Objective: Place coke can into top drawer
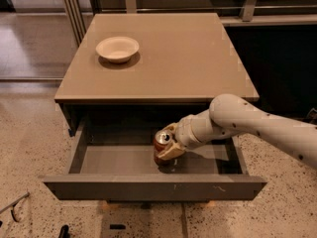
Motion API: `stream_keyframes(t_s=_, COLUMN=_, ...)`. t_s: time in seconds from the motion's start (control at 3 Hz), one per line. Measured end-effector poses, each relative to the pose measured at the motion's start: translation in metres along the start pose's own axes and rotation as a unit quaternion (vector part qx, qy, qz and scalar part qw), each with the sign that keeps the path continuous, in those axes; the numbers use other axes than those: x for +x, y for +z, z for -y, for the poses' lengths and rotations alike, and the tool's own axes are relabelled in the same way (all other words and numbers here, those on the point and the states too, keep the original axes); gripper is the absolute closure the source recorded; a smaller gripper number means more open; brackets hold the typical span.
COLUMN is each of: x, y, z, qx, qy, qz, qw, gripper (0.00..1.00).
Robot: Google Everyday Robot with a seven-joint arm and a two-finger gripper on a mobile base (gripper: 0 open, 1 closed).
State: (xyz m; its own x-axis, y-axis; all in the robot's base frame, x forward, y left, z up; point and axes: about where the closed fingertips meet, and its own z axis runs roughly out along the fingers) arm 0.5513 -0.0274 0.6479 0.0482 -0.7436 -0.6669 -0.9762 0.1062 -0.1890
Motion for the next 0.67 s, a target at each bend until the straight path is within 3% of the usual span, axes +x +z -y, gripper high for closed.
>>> stream_keyframes(t_s=0.33, x=0.0, y=0.0, z=0.0, qx=0.0, qy=0.0, qz=0.0, qw=1.0, gripper=0.11)
stream_keyframes(t_s=0.67, x=0.0, y=0.0001, z=0.0, qx=0.0, qy=0.0, qz=0.0, qw=1.0, gripper=0.0)
